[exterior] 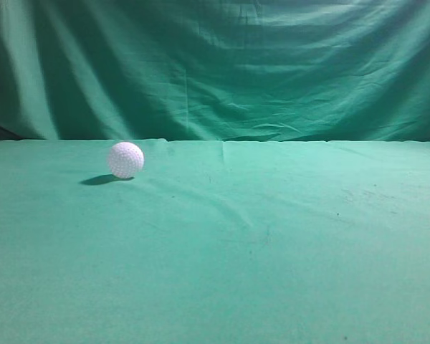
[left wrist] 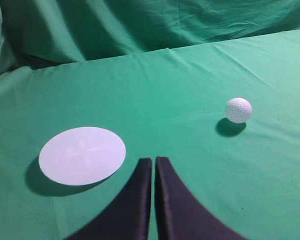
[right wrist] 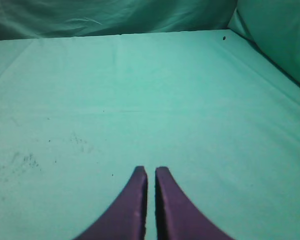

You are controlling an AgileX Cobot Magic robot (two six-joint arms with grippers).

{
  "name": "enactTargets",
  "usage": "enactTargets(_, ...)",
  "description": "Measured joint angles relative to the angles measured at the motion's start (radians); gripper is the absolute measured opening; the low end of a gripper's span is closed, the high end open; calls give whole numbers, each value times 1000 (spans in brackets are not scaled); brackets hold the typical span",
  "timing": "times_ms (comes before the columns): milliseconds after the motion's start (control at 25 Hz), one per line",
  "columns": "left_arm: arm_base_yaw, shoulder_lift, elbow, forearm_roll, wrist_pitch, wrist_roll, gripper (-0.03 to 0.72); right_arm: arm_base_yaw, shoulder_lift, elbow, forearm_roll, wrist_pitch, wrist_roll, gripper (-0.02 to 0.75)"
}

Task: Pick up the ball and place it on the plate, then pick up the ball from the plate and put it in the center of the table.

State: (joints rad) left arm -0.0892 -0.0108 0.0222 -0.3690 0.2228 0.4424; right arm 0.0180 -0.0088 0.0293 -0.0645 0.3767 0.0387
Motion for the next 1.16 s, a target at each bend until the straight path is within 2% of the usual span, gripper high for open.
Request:
enactTargets(120,0,0,0,107,8,-105,0,0,0,0,0,0,0,49)
enactTargets(240,0,0,0,300,46,-351,0,0,0,0,0,0,0,49)
enactTargets(320,0,0,0,373,77,-426,0,0,0,0,0,0,0,49)
enactTargets(520,0,0,0,410,119,-453,0,0,0,0,0,0,0,49)
enactTargets(1160,0,0,0,411,119,-465,0,0,0,0,0,0,0,49)
